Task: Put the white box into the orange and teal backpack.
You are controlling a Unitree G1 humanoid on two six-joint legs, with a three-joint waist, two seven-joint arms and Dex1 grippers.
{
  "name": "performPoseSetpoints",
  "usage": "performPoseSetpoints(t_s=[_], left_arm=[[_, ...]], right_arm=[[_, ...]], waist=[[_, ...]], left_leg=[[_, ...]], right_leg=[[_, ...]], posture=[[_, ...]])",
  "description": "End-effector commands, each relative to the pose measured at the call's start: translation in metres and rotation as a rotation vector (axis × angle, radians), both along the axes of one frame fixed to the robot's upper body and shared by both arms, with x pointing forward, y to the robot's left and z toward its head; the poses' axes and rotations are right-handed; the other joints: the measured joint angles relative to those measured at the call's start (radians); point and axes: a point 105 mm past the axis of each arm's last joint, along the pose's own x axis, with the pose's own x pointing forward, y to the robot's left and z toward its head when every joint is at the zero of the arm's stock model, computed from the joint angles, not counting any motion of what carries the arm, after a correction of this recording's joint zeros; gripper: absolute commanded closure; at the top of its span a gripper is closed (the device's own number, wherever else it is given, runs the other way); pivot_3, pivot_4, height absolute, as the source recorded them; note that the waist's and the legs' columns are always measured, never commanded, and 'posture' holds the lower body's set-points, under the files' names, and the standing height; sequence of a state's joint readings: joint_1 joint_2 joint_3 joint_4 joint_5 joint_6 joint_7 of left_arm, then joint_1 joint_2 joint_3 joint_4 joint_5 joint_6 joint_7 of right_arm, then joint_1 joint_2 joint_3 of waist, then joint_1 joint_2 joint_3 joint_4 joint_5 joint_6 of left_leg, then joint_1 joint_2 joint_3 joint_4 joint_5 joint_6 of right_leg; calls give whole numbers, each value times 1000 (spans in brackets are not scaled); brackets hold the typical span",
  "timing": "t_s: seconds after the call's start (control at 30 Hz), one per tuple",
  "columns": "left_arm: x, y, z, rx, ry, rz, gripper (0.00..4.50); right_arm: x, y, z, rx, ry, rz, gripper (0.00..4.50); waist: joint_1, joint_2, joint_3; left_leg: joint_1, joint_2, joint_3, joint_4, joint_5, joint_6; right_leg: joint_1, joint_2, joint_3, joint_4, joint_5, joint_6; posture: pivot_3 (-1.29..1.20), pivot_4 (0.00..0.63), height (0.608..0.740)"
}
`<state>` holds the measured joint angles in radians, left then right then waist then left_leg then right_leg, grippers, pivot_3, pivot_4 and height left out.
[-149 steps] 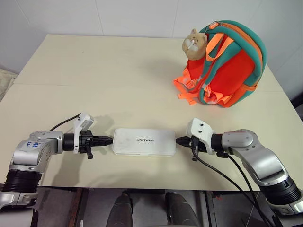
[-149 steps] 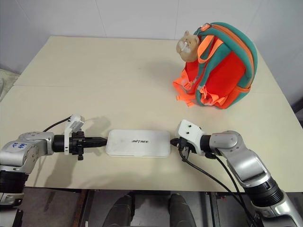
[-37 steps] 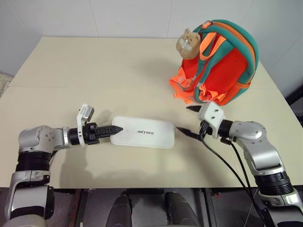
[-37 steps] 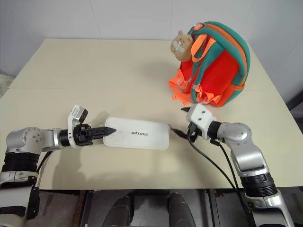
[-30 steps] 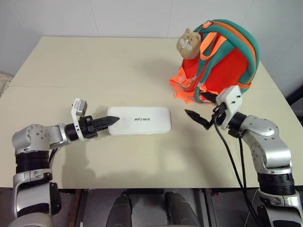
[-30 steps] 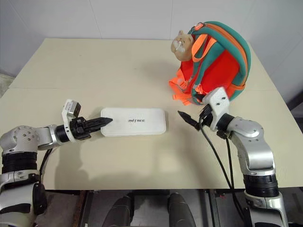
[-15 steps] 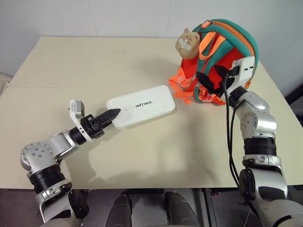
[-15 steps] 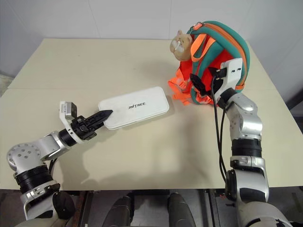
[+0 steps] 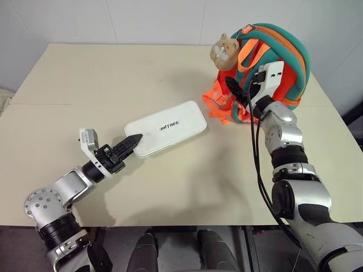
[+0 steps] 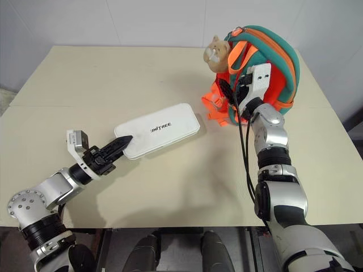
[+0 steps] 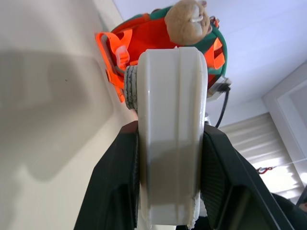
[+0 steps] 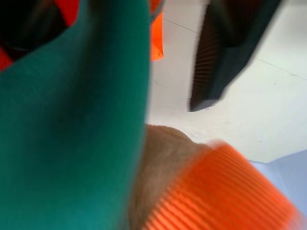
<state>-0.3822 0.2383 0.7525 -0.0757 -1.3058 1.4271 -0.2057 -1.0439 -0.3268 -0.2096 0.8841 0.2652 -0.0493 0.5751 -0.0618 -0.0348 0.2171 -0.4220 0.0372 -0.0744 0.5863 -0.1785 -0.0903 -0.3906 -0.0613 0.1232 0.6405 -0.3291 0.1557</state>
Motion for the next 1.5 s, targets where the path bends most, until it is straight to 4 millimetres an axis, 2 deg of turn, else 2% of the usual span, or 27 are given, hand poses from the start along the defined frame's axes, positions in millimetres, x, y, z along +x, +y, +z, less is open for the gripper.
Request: performPoseSetpoints(t_s=[0.03, 0.17, 0.2, 0.23, 0.47, 0.7, 0.87, 0.9, 1.0, 1.13, 1.3, 1.5], left_arm=[[-5, 2, 14, -7, -73, 21, 3193], [-4, 3, 17, -9, -101, 34, 3193], [-4, 2, 18, -11, -107, 35, 3193], [-4, 2, 18, -12, -110, 35, 3193], [0, 13, 24, -10, -137, 69, 3193], [-2, 49, 31, 45, -134, 168, 3194], [-1, 77, 38, 117, -137, 253, 3194], [-1, 81, 40, 119, -143, 266, 3194], [-1, 98, 48, 146, -151, 302, 3194], [1, 109, 51, 163, -152, 316, 3195], [7, 116, 56, 181, -159, 321, 3195], [16, 114, 61, 194, -179, 297, 3195]], right_arm=[[-2, 4, 25, 6, -84, 5, 2722], [-7, 11, 33, 2, -109, 57, 4160], [-8, 12, 34, 0, -114, 65, 4430], [-10, 13, 35, 1, -118, 76, 4500], [-41, 32, 51, -12, -170, 236, 4500], [-66, 38, 69, -14, -205, 300, 4500], [-87, 47, 72, -21, -209, 395, 4500], [-93, 50, 72, -22, -209, 425, 4500], [-130, 67, 76, -10, -211, 611, 4500], [-164, 80, 80, -12, -204, 760, 4500], [-203, 91, 83, -47, -187, 943, 4500], [-233, 94, 82, -110, -155, 1100, 4500]], waist=[[0, 0, 0], [-3, 0, 0], [-3, 0, 0], [-3, 0, 0], [0, 0, 0], [1, 1, 0], [3, 1, 0], [3, 1, 0], [3, 1, 0], [2, 1, 1], [6, 1, 1], [8, 1, 1]], left_leg=[[0, 0, 0, 0, 0, 0], [0, 0, 0, 0, 0, 0], [0, 0, 0, -1, 0, 0], [0, 0, 0, -1, 0, 0], [0, 0, 0, -4, 0, 0], [-1, 0, 0, -7, 0, 0], [-1, 0, 0, -8, 0, 0], [-1, 0, 0, -9, 0, -1], [-1, 1, 0, -11, 0, -1], [-1, 1, 0, -12, -1, -2], [-1, 2, 0, -12, -2, -2], [-2, 2, 0, -12, -2, -2]], right_leg=[[0, 0, 0, 0, 0, 0], [0, 0, 0, 0, 0, 0], [0, 0, 0, 0, 0, 0], [0, 0, 0, 0, 0, 0], [-1, 0, 0, -3, 0, 0], [-2, 0, 0, -4, 0, 0], [-3, 0, 0, -5, -1, -1], [-3, 0, 0, -6, -1, -2], [-3, 0, -1, -7, -1, -2], [-5, 0, -1, -7, -3, -4], [-4, 0, -1, -7, -4, -4], [-4, 0, -2, -9, -4, -4]], posture=[[0, 150, 740], [0, 150, 740], [0, 150, 740], [0, 150, 740], [0, 150, 740], [0, 150, 740], [0, 150, 740], [0, 150, 740], [0, 150, 740], [0, 150, 740], [0, 150, 740], [0, 150, 740]])
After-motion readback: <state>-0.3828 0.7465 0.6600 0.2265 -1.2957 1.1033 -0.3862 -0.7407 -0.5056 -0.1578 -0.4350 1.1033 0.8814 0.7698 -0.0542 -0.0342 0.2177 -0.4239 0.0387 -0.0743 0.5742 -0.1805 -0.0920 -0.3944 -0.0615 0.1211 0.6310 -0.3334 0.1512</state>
